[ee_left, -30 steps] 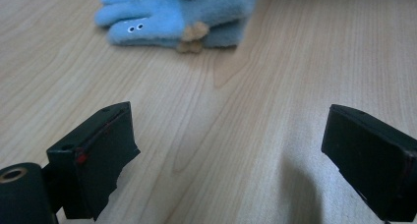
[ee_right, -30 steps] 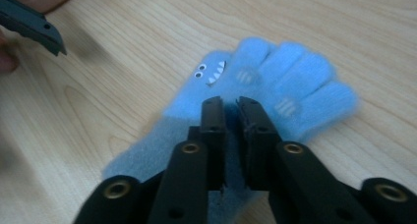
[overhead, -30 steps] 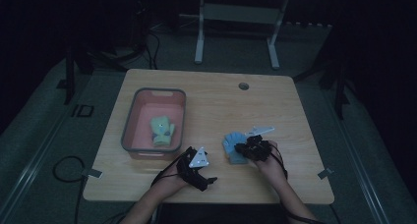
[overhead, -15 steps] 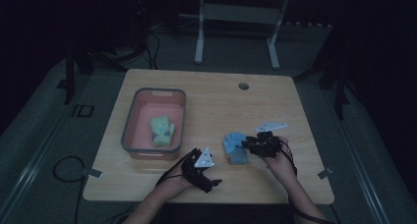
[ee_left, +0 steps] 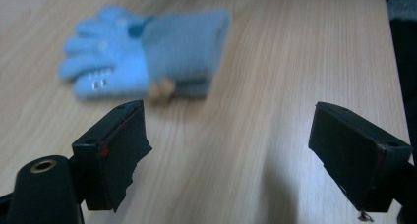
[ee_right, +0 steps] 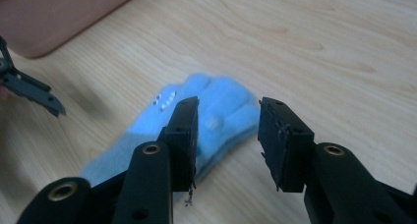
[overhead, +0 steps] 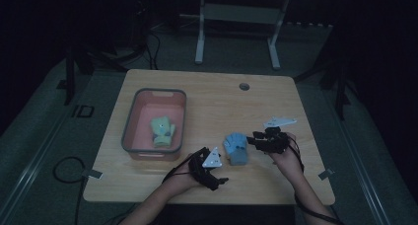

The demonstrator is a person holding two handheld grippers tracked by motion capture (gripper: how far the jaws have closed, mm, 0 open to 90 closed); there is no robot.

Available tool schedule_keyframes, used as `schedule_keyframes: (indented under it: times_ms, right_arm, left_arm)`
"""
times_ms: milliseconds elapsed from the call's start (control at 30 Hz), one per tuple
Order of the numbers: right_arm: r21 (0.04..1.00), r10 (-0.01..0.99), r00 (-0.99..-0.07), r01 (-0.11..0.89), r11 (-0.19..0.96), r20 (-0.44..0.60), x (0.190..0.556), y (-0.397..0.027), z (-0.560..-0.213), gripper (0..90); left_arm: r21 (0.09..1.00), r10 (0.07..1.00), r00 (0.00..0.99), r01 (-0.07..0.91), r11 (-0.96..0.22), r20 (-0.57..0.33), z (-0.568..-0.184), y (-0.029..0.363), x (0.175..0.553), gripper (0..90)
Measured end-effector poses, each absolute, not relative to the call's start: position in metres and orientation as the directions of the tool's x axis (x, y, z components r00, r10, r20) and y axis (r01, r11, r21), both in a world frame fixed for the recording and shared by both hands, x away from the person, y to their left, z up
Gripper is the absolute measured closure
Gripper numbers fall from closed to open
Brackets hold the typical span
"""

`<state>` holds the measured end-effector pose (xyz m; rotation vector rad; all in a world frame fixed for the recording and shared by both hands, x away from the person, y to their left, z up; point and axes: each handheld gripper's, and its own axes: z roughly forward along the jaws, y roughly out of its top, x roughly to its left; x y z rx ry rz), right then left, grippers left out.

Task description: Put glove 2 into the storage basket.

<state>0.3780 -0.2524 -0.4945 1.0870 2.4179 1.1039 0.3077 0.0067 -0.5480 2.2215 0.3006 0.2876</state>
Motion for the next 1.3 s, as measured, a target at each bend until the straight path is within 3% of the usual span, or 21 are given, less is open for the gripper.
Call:
schedule_keyframes:
  times_ms: [167,400,633,800,967,1100,1300]
  right_arm:
    - [0.737,0.715,-0.694,0.526,0.424,0.083,0.391,-0.247,-0.492,55.4]
    - [0.719,0.695,-0.713,0.533,0.447,0.097,0.408,-0.234,-0.503,56.1]
    - [0.696,0.68,-0.723,0.55,0.462,0.121,0.421,-0.227,-0.529,46.8]
    - [0.663,0.688,-0.719,0.563,0.494,0.099,0.424,-0.228,-0.543,38.7]
    - [0.642,0.7,-0.707,0.586,0.494,0.106,0.425,-0.228,-0.549,35.7]
    - [0.646,0.702,-0.705,0.582,0.494,0.098,0.424,-0.227,-0.55,38.0]
    - [0.654,0.688,-0.716,0.579,0.487,0.122,0.422,-0.228,-0.55,49.3]
  left_arm:
    - [0.807,0.285,0.948,0.057,-0.588,0.141,-0.538,-0.008,0.311,23.4]
    - [0.809,0.267,0.95,0.029,-0.587,0.159,-0.535,-0.027,0.321,26.5]
    - [0.769,0.232,0.954,0.001,-0.639,0.191,-0.546,-0.047,0.335,26.8]
    - [0.73,0.228,0.947,-0.009,-0.683,0.225,-0.554,-0.054,0.34,37.8]
    - [0.696,0.23,0.94,-0.012,-0.718,0.253,-0.556,-0.061,0.344,43.1]
    - [0.681,0.247,0.936,0.011,-0.732,0.25,-0.557,-0.063,0.348,51.2]
    - [0.689,0.253,0.94,0.026,-0.724,0.231,-0.558,-0.061,0.35,63.1]
